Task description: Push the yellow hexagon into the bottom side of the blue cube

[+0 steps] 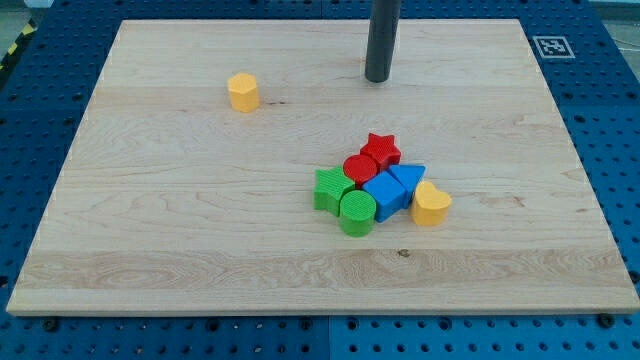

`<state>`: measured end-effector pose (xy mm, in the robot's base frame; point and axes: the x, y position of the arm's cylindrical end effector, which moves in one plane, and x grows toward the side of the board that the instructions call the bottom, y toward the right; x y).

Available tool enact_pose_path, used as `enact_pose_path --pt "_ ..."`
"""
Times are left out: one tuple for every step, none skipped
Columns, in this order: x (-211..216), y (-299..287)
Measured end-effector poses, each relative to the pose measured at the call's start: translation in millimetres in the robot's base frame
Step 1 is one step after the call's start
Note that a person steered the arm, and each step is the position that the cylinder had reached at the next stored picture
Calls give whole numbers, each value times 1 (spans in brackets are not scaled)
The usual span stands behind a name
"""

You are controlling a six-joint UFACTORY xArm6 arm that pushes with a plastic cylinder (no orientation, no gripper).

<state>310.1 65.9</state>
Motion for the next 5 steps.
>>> enact_pose_path --pt "-14 -55" --pt "-12 -90" --pt "9 -124" --pt "39 -125" --pt "39 -132"
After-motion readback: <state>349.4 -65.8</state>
